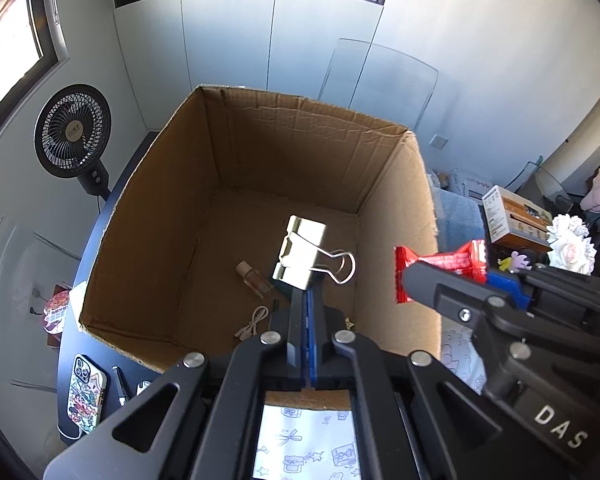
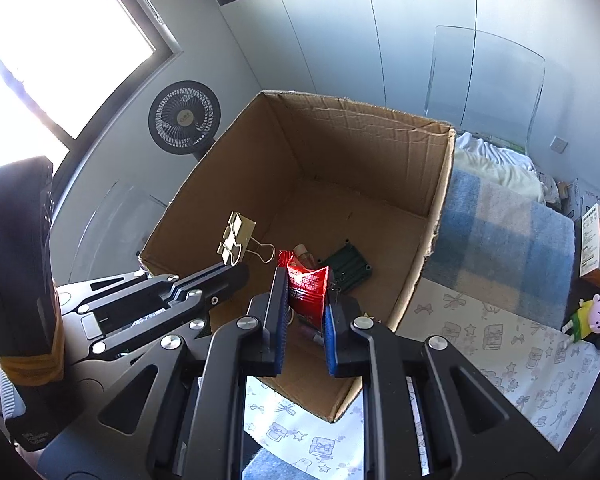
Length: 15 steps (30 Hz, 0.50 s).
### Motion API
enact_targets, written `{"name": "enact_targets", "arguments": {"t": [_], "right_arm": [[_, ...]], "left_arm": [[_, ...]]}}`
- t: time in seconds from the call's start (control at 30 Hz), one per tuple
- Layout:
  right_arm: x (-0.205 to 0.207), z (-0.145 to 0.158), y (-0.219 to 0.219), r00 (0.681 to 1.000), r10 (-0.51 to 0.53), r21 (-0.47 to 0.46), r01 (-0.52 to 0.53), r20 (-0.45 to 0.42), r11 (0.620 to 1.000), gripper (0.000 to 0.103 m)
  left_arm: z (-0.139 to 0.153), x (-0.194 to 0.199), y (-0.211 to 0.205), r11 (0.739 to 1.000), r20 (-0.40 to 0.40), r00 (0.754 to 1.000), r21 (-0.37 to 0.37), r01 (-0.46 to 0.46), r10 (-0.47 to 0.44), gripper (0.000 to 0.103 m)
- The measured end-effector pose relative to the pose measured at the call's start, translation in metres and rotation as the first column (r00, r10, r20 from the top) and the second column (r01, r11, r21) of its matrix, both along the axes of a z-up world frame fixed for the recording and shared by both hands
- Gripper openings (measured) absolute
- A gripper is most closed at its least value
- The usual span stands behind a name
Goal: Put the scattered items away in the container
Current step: 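Lift and carry the binder clip and red candy with both grippers over the box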
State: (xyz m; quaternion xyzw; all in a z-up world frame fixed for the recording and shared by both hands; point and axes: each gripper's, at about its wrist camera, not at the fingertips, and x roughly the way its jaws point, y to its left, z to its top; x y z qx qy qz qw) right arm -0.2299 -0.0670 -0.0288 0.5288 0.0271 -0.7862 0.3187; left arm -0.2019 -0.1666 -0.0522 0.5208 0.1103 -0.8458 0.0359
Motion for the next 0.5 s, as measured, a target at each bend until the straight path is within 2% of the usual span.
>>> {"name": "enact_targets", "arguments": {"t": [0.5], "right_arm": [[-0.015, -0.029, -0.018, 0.998, 0.006, 0.047, -0.009, 0.057, 0.999, 0.016]], "left_arm": [[-0.030, -0.013, -0.022, 1.000, 0.081, 0.996, 0.010, -0.021, 0.021, 0.001]]}}
